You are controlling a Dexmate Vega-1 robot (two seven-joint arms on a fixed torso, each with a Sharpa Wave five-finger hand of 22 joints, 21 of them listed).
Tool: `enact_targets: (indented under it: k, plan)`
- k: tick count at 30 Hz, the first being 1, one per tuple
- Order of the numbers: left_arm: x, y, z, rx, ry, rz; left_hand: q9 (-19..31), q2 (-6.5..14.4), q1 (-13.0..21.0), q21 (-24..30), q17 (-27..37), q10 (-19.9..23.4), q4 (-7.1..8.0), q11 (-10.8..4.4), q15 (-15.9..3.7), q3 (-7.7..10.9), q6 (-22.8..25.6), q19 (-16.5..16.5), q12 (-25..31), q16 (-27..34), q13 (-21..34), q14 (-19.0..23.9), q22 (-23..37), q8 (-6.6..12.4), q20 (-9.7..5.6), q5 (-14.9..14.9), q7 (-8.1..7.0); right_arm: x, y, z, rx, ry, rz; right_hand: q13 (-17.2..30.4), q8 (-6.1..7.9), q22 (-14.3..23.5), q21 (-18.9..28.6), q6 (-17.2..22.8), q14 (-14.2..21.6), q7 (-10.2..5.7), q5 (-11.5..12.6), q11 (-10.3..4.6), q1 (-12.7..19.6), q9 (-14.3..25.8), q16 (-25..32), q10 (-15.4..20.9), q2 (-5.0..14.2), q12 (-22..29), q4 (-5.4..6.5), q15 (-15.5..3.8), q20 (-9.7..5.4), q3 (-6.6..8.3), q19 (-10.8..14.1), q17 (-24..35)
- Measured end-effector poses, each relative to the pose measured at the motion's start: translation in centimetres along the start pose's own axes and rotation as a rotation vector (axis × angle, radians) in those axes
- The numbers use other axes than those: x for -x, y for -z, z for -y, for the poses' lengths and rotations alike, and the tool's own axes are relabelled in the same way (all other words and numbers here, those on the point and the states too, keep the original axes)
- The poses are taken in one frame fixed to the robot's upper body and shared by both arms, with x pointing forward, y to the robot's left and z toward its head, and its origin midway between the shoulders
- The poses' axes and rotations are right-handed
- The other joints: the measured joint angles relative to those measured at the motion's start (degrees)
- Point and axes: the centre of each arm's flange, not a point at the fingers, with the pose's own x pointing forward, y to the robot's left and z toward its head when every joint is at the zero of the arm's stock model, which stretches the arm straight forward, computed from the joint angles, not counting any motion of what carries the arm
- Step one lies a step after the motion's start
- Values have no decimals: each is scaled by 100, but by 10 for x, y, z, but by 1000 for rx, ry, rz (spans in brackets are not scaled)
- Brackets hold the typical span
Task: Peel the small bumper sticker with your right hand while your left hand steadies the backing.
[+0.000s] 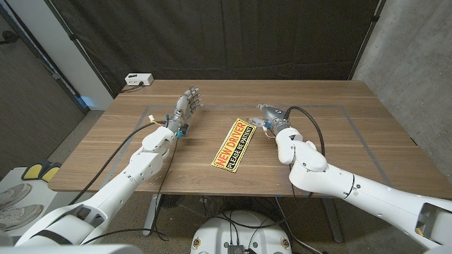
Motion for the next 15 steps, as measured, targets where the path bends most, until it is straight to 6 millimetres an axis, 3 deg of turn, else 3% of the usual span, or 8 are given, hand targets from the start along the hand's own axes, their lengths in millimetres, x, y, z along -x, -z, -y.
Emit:
enact_targets:
  k: [15]
  plan:
    - [0,2,1,1,6,-10,0,0,0,-32,0,0,0,0,0,0,0,0,0,0,0,0,0,0,0,0,0,-10,-9,-14,61,-35,-17,0,0,0,0,130,53,-7,22,20,58,0,0,103,-58,22,41,-12,-31,-41,30,4]
